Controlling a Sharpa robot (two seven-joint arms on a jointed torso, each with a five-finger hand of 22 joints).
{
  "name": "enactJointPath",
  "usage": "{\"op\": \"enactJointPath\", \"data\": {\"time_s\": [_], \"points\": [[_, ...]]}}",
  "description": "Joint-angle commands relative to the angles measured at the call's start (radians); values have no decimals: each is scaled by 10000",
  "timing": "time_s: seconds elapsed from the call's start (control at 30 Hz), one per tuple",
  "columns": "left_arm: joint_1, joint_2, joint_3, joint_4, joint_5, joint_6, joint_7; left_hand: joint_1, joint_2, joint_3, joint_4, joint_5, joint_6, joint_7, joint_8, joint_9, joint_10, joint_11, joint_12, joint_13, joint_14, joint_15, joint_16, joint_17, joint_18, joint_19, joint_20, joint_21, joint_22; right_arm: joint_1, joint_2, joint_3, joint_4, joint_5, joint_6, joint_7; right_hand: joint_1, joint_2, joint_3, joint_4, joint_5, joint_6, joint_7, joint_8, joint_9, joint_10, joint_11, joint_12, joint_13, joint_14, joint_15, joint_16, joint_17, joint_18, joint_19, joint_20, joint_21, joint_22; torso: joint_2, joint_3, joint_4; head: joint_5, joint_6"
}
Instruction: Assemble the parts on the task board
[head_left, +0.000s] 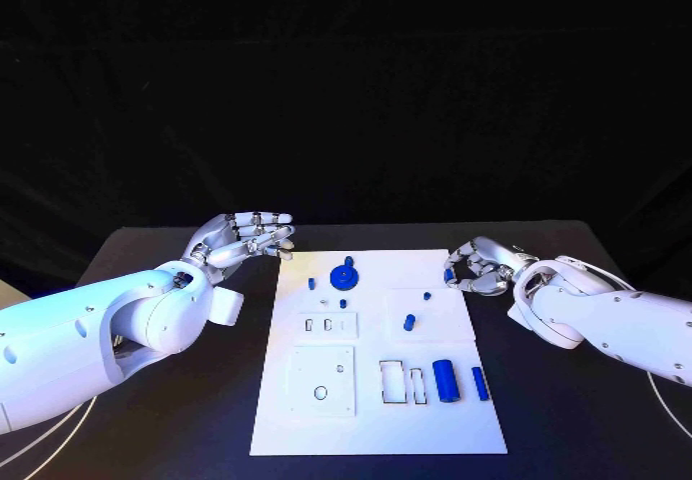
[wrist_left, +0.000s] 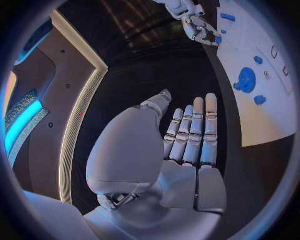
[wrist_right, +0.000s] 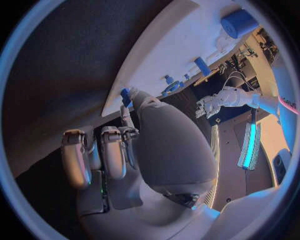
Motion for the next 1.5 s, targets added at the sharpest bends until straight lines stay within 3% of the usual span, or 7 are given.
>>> {"op": "enactJointPath", "data": {"time_s": [0.03, 0.23, 0.53, 0.87, 1.07, 1.3, 1.5], "points": [[5, 6, 7, 25, -36, 148, 88, -92, 15, 65, 22, -44, -84, 303, 8, -12, -36, 3, -26, -6, -71, -17, 49, 17, 183, -53, -6, 68, 11, -10, 31, 0, -24, -133, 96, 34, -18, 84, 70, 2, 15, 79, -16, 40, 10, 1040, 1, 40, 2632, 991, 22, 43, 2410, -66, 1041, 4, 42, 2620, -1, 2, -1, -4, -14], [5, -3, 7, 24, -36, 146, 82, -93, 16, 67, 21, -44, -89, 303, 6, -13, -40, 4, -28, -7, -73, -17, 52, 19, 184, -58, -5, 72, 13, -10, 57, 0, -47, -140, -12, 54, -70, 145, 246, 45, -12, 386, -120, 195, 51, 1040, -89, 40, 2632, 995, -39, 48, 2424, -68, 1046, -47, 51, 2627, -6, 4, -3, -2, -13], [5, -14, 7, 27, -36, 148, 78, -93, 16, 67, 21, -44, -89, 303, 6, -13, -40, 4, -28, -7, -73, -17, 52, 19, 184, -58, -5, 72, 13, -10, 96, 1, -58, -182, -167, 3, -92, 379, 632, -2, -40, 978, -437, 672, 255, 1040, -371, 40, 2632, 1001, -232, 55, 2450, -68, 1046, -216, 51, 2627, -7, 10, -3, -10, -12], [5, -30, 7, 17, -36, 167, 88, -100, 21, 71, 23, -45, -96, 302, 3, -15, -47, 5, -28, -7, -79, -15, 58, 23, 185, -68, -1, 81, 18, -10, 105, 4, 84, -236, -1037, -162, -99, 418, 829, -88, -287, 945, -483, 786, 332, 1040, -428, 40, 2632, 1005, -293, 59, 2465, -68, 1046, -288, 51, 2627, -16, 13, -15, -8, -9], [5, -55, 6, 5, -37, 250, 111, -142, 7, 59, 41, -46, -105, 289, 1, -17, -50, 4, -25, -5, -93, -9, 68, 31, 185, -95, 8, 94, 25, 182, -36, 67, 744, -43, -1444, -935, -86, 411, 1020, -191, -92, 852, -470, 842, 383, 1040, -426, 40, 2632, 1020, -282, 78, 2528, -68, 1046, -295, 51, 2627, -33, 19, -34, 4, -30], [5, -31, 5, 0, -39, 319, 94, -166, -4, 49, 51, -44, -106, 297, 2, -17, -48, 3, -21, -3, -94, -10, 79, 38, 186, -107, 13, 102, 29, 660, -177, 96, 2152, -217, -1599, -1991, -198, 383, 1041, -160, -75, 806, -457, 860, 403, 1040, -412, 40, 2632, 1021, -271, 81, 2535, -68, 1046, -289, 51, 2627, -62, -26, -7, -32, -121], [5, 9, 4, 1, -168, 339, -12, -374, -61, 69, 185, -32, -92, 377, 28, -14, 364, -38, 353, 134, 197, -90, 593, 286, 223, -47, -11, 354, 142, 769, 215, 90, 3186, -520, -1571, -2832, -262, 337, 1131, -199, 147, 773, -455, 914, 447, 1040, -410, 40, 2632, 1021, -268, 81, 2535, -68, 1046, -285, 51, 2627, -105, -47, -3, 76, -189]]}}
